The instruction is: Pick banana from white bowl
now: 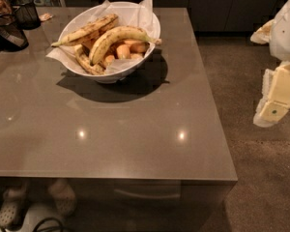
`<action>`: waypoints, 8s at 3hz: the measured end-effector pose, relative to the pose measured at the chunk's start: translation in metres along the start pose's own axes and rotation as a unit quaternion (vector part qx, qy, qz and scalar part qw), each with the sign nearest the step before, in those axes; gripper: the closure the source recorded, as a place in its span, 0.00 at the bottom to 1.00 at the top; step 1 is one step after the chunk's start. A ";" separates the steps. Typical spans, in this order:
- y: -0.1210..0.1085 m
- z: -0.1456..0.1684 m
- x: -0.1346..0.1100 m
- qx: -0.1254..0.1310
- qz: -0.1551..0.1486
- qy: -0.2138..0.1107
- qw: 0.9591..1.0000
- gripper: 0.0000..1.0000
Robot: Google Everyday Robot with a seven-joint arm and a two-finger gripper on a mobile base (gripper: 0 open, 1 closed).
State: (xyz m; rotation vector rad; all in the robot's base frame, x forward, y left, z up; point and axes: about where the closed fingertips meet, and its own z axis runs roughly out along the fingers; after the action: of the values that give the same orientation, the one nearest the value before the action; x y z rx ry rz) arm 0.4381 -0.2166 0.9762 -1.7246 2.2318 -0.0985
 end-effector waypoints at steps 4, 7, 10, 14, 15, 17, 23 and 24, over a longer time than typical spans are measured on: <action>-0.013 -0.010 -0.048 0.016 -0.048 0.029 0.998 0.00; -0.070 -0.009 -0.096 0.020 -0.053 -0.010 0.998 0.00; -0.110 0.006 -0.164 0.027 -0.088 -0.033 0.995 0.00; -0.157 0.057 -0.266 -0.003 -0.133 -0.063 0.989 0.00; -0.170 0.066 -0.273 -0.004 -0.123 -0.071 0.990 0.19; -0.179 0.092 -0.277 -0.020 -0.108 -0.062 0.992 0.41; -0.173 0.154 -0.267 -0.073 -0.099 -0.007 0.992 1.00; -0.176 0.134 -0.267 -0.045 -0.101 -0.038 0.993 1.00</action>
Offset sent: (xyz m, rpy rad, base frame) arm 0.0034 0.0081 0.0055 -0.0324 -0.0011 0.0195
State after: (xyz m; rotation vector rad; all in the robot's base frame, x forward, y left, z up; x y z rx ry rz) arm 0.6999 0.0087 0.9476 -1.9651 2.0308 0.0236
